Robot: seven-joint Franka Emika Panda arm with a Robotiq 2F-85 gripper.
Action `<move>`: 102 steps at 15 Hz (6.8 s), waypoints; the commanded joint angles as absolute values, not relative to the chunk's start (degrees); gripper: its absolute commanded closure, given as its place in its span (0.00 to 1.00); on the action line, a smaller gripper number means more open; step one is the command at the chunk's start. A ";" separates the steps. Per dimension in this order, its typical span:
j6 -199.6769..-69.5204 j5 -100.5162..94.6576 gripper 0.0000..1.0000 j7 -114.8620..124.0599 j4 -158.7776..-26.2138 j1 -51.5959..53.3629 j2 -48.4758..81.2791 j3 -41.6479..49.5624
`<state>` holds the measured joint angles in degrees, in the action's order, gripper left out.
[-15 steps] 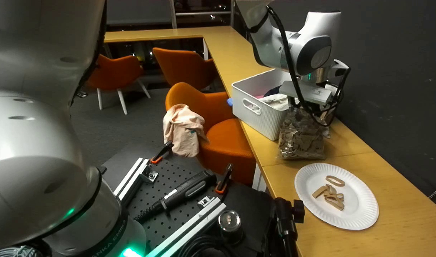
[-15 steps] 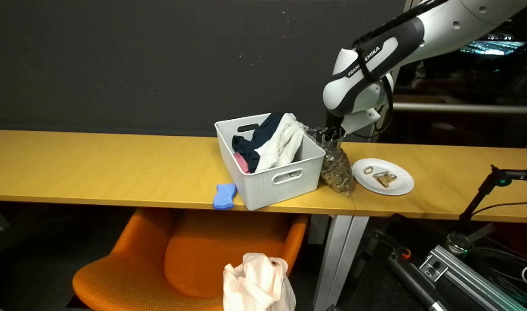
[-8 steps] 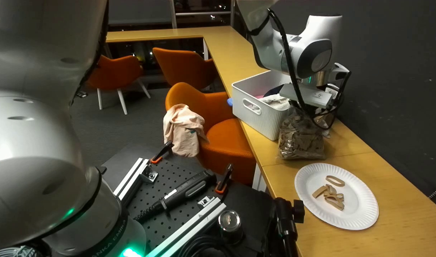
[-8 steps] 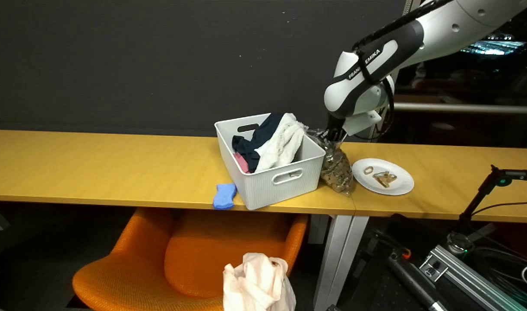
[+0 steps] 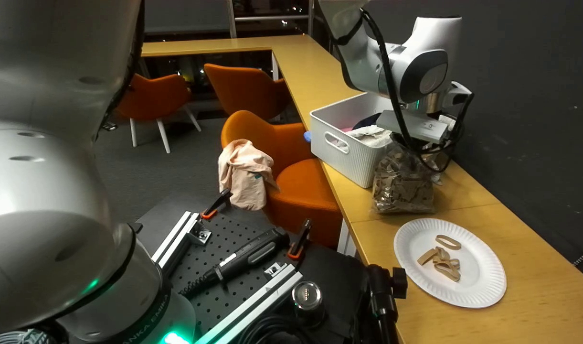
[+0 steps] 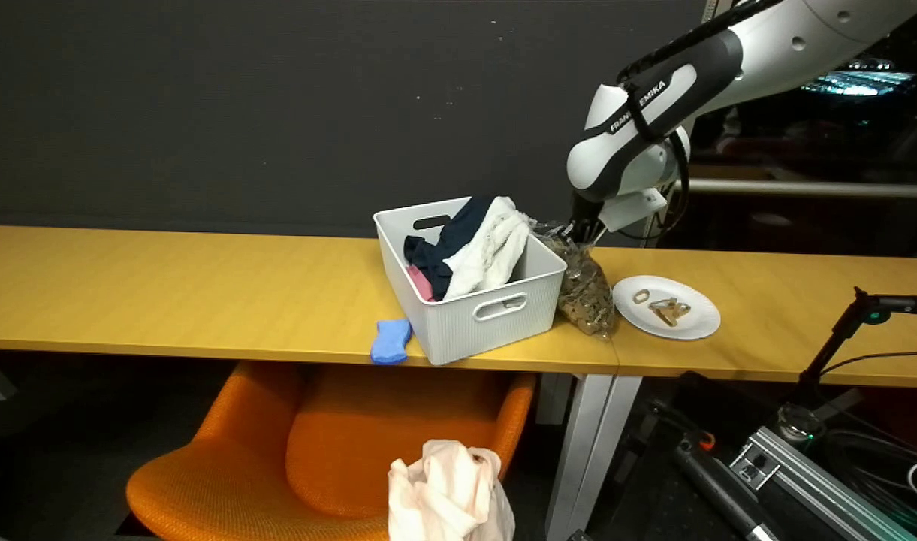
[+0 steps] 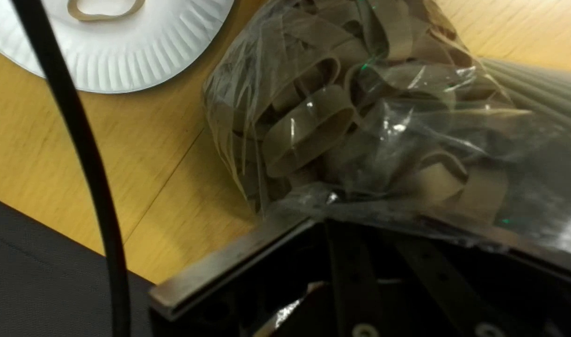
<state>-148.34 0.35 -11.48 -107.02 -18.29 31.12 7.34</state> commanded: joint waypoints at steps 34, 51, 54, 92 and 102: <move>-146.12 6.09 0.44 -13.68 -107.94 -18.94 23.99 4.92; -146.74 6.59 1.00 -16.79 -104.25 -20.34 30.10 3.88; -146.62 6.53 1.00 -16.88 -104.19 -20.62 30.74 3.84; -147.25 4.28 0.55 -15.47 -105.05 -20.55 34.72 5.24; -147.83 5.21 0.99 -16.65 -106.81 -21.87 30.05 5.07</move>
